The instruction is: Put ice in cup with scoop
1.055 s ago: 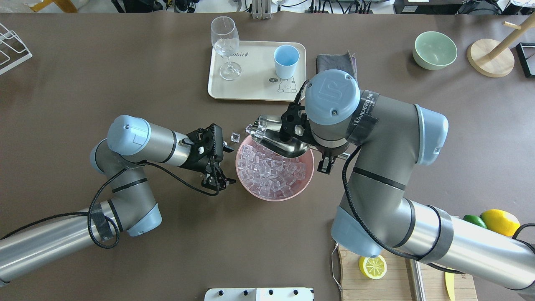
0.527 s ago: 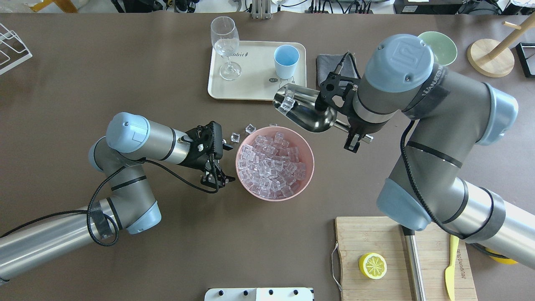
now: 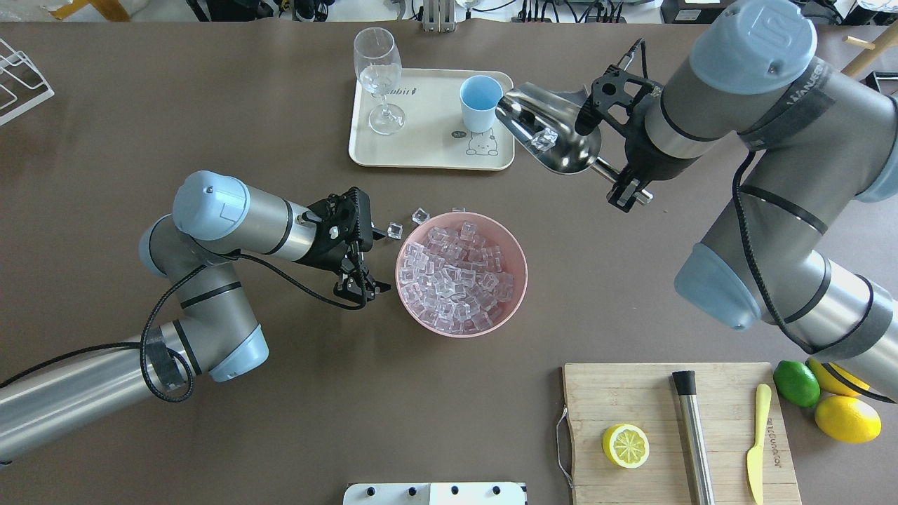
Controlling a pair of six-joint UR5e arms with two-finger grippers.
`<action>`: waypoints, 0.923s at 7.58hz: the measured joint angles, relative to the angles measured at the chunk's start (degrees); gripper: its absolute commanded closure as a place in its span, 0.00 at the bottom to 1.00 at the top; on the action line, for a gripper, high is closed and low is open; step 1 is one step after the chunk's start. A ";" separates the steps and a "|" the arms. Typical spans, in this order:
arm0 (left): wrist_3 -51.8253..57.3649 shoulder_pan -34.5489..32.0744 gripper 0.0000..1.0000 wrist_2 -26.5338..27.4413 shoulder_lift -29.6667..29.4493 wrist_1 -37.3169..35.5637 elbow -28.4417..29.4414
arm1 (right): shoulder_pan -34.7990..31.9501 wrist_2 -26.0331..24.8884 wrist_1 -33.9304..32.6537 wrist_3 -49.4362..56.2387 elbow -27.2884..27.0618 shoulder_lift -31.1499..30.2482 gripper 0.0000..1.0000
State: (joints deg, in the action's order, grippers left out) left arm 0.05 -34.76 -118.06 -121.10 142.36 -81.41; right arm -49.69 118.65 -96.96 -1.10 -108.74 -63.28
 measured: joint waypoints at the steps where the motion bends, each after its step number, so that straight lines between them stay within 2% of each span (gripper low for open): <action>1: 0.61 -1.52 0.02 -0.07 0.29 -6.80 -2.76 | -2.20 3.12 -0.83 -0.32 1.97 0.53 1.00; 4: 2.53 -6.88 0.02 0.12 0.51 -32.32 -11.60 | -5.87 10.82 -12.44 -0.31 12.76 9.21 1.00; 7: 2.64 -15.55 0.02 -0.17 1.71 -54.12 -15.45 | -6.66 11.41 -23.05 2.37 27.26 22.08 1.00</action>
State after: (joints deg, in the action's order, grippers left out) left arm 2.69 -50.32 -118.23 -119.40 88.24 -96.85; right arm -56.36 130.06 -120.00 1.27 -81.48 -41.20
